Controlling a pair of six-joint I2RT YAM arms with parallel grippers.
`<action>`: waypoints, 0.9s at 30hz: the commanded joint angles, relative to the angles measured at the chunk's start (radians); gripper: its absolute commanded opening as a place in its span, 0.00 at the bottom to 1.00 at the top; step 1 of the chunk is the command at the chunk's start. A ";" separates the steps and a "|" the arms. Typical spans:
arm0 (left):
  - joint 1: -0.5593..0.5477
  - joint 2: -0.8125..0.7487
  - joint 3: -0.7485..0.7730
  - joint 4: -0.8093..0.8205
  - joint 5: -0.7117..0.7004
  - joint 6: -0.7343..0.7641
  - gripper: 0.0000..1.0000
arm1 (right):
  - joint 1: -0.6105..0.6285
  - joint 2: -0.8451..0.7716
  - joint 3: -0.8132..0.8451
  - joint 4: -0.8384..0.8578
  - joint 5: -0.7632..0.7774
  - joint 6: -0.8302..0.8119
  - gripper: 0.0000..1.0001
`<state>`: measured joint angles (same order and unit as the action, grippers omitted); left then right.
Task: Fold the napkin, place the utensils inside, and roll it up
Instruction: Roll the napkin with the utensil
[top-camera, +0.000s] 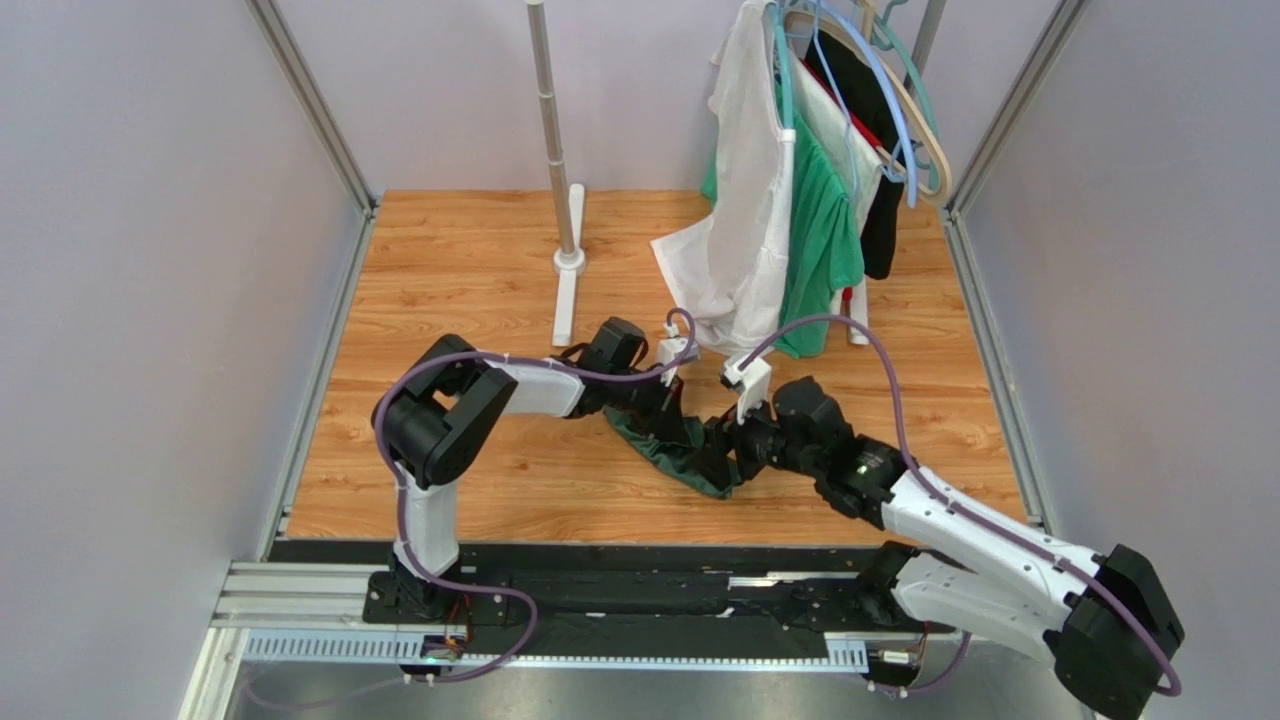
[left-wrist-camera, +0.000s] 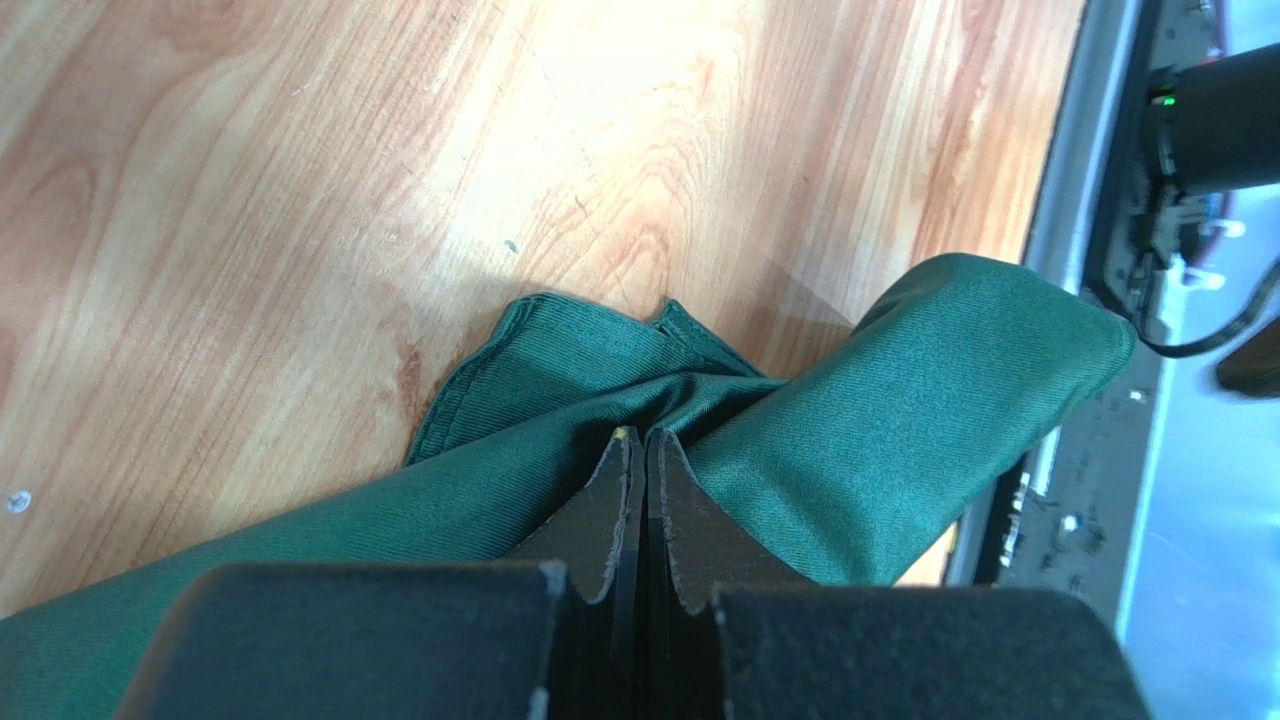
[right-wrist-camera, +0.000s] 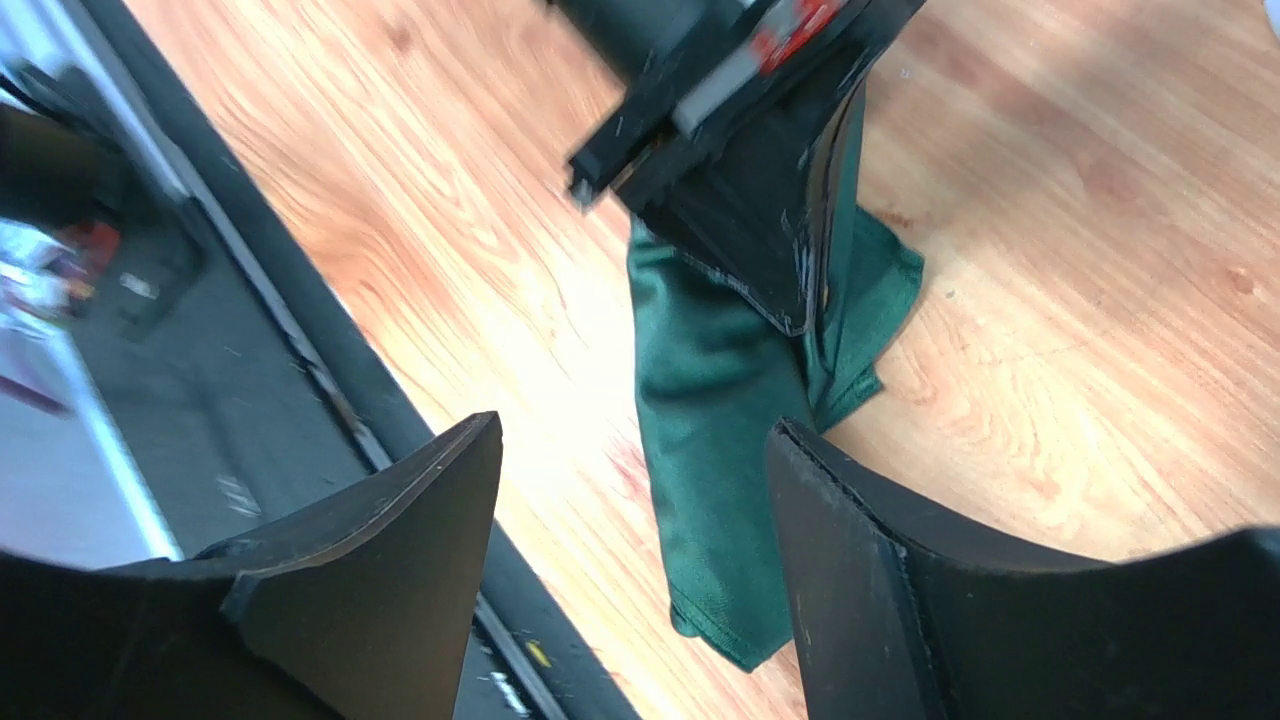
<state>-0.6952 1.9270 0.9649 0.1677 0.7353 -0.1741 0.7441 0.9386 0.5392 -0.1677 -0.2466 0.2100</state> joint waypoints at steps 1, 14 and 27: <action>0.022 0.050 0.034 -0.158 0.024 0.013 0.00 | 0.147 0.028 -0.053 0.105 0.304 -0.113 0.69; 0.060 0.084 0.092 -0.277 0.064 0.019 0.00 | 0.443 0.388 0.076 0.178 0.567 -0.253 0.67; 0.062 0.072 0.094 -0.286 0.090 0.019 0.00 | 0.414 0.566 0.116 0.108 0.624 -0.135 0.44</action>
<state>-0.6369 1.9797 1.0595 -0.0395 0.8516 -0.1761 1.1828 1.4689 0.6266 -0.0422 0.3531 0.0162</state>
